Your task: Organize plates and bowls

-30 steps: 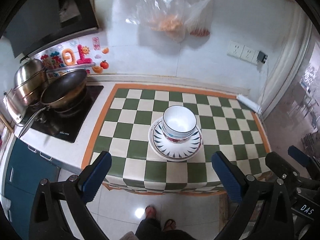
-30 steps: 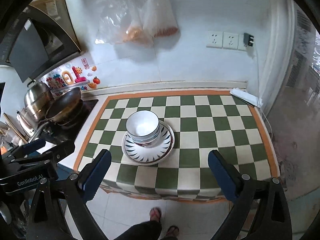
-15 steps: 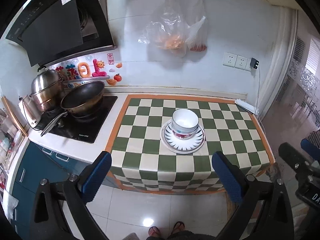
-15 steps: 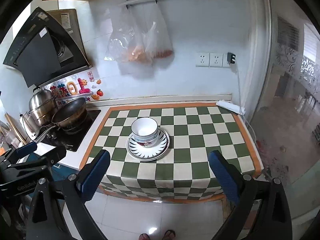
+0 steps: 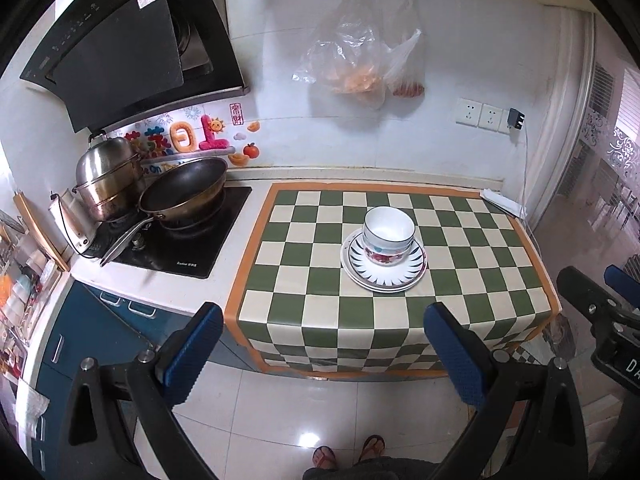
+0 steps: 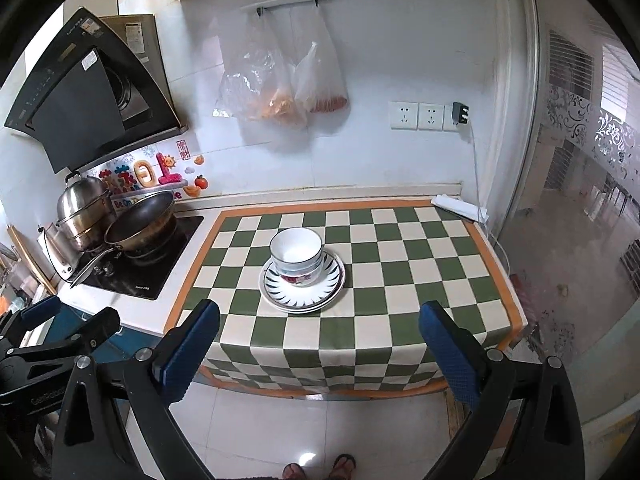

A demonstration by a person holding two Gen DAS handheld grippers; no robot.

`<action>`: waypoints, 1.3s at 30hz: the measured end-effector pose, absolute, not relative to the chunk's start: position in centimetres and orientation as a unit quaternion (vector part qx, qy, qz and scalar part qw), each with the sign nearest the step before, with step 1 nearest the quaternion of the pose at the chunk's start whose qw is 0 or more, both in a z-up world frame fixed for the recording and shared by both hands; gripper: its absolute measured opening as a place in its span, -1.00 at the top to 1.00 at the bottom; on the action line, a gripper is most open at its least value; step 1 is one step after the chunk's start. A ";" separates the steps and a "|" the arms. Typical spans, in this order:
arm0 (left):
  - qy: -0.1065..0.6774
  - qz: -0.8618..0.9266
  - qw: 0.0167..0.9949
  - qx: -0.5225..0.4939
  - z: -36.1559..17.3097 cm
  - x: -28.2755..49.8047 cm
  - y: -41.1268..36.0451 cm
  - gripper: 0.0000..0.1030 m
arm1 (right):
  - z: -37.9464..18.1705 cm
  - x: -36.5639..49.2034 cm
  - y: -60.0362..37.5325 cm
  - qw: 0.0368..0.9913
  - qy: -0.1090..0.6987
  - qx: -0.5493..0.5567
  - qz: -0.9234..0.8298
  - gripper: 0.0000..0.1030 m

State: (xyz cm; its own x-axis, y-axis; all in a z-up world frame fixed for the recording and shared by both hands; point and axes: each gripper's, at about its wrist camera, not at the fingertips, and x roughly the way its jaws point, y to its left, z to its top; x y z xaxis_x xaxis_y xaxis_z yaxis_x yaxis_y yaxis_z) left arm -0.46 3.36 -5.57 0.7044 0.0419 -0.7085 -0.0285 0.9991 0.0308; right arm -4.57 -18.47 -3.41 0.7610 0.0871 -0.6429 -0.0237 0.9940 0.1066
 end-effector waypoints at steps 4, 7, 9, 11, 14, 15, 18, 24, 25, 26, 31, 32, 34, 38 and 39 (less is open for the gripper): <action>0.383 0.018 0.924 0.003 -5.5 -0.5 3.9 -0.99 | -3.6 -4.4 -17.7 0.937 0.347 0.040 0.031 -0.97; 0.384 0.017 0.923 -0.001 -5.5 -0.5 4.2 -0.99 | -3.7 -4.4 -17.2 0.936 0.348 0.039 0.033 -0.97; 0.384 0.016 0.923 0.000 -5.4 -0.6 4.4 -0.99 | -3.8 -4.4 -17.0 0.935 0.350 0.039 0.035 -0.97; 0.384 0.017 0.923 -0.001 -5.4 -0.6 4.4 -0.99 | -3.9 -4.4 -16.9 0.935 0.350 0.039 0.035 -0.97; 0.383 0.017 0.924 0.001 -5.3 -0.6 4.4 -0.99 | -3.9 -4.3 -16.7 0.935 0.351 0.040 0.037 -0.97; 0.383 0.017 0.924 0.002 -5.3 -0.6 4.4 -0.99 | -4.0 -4.3 -16.7 0.935 0.351 0.041 0.038 -0.97; 0.382 0.017 0.924 0.001 -5.3 -0.7 4.4 -0.99 | -4.1 -4.3 -16.6 0.935 0.350 0.043 0.039 -0.97; 0.384 0.015 0.923 -0.002 -5.2 -0.6 4.4 -0.99 | -4.1 -4.3 -16.7 0.935 0.349 0.045 0.035 -0.97; 0.385 0.014 0.923 -0.002 -5.2 -0.6 4.5 -1.00 | -4.1 -4.3 -16.6 0.935 0.349 0.045 0.035 -0.98; 0.386 0.013 0.922 -0.001 -5.1 -0.5 4.5 -0.99 | -4.1 -4.3 -16.7 0.935 0.349 0.045 0.034 -0.98; 0.389 0.010 0.921 -0.004 -4.8 -0.2 4.4 -0.99 | -4.3 -4.3 -16.7 0.935 0.351 0.044 0.035 -0.98; 0.389 0.010 0.921 -0.005 -4.7 -0.2 4.3 -0.99 | -4.4 -4.3 -16.8 0.935 0.352 0.044 0.034 -0.98; 0.389 0.010 0.921 -0.005 -4.6 -0.1 4.2 -0.99 | -4.4 -4.3 -16.8 0.935 0.352 0.044 0.034 -0.98; 0.387 0.010 0.922 -0.004 -4.9 -0.2 4.1 -0.99 | -4.5 -4.2 -17.0 0.935 0.352 0.044 0.033 -0.98; 0.386 0.010 0.922 -0.006 -4.8 -0.1 4.1 -0.99 | -4.5 -4.1 -17.1 0.935 0.352 0.045 0.032 -0.98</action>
State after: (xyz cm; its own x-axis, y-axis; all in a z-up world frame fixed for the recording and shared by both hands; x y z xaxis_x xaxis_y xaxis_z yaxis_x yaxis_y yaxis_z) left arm -0.12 4.10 -4.84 0.7016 0.0146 -0.7124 -0.0232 0.9997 -0.0023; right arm -4.15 -17.13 -4.50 0.7508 0.0922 -0.6541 -0.0291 0.9939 0.1067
